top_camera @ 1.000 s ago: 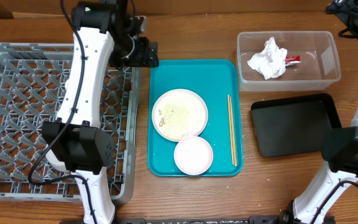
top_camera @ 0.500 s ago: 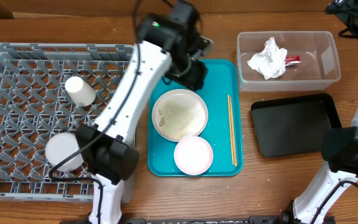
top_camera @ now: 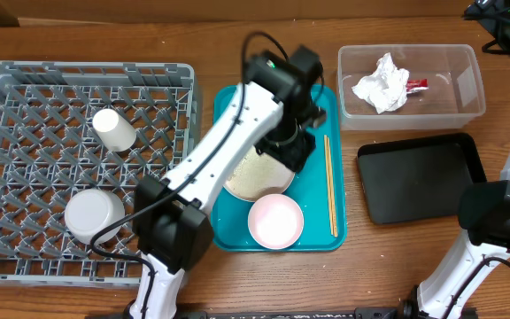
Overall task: Sort waste into correct bins and load items into the dishwasher
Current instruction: 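Reach the left gripper down to the small pink-rimmed white plate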
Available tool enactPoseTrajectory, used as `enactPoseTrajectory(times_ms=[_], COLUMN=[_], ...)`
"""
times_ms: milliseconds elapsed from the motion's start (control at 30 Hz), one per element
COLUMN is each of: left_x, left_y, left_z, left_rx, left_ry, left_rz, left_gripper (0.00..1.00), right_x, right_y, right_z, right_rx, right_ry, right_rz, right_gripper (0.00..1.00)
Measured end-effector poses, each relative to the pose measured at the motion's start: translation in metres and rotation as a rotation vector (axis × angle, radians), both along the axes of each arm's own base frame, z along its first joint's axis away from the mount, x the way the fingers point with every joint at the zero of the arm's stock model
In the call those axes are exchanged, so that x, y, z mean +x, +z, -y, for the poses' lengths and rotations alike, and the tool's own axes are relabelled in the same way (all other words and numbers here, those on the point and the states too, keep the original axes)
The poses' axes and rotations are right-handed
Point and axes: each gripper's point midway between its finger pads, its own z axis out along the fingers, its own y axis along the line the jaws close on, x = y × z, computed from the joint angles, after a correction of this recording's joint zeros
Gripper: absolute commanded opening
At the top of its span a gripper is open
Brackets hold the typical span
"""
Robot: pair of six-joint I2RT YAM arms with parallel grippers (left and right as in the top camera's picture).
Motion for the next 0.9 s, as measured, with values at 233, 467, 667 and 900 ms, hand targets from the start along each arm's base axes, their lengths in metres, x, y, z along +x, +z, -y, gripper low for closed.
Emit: enactPoseTrajectory(times_ms=[233,467,667,900], left_x=[-0.037,-0.057,-0.067,-0.085], left_y=[-0.044,-0.062,-0.076,-0.103], left_z=[0.008,0.023,0.014,-0.006], left_rx=[0.072,0.101,0.23,0.334], left_ry=[-0.062,-0.06,0.051,0.074], left_rz=[-0.08,-0.084,-0.058,-0.08], left_gripper=[0.56,0.5,0.52,0.47], right_x=[0.0,0.0,0.0,0.0], right_y=[0.0,0.0,0.0,0.0], right_z=[0.0,0.0,0.0,0.0], right_rx=[0.0,0.0,0.0,0.0], right_ry=[0.0,0.0,0.0,0.0], right_rz=[0.0,0.0,0.0,0.0], right_gripper=[1.0,1.0,1.0,1.0])
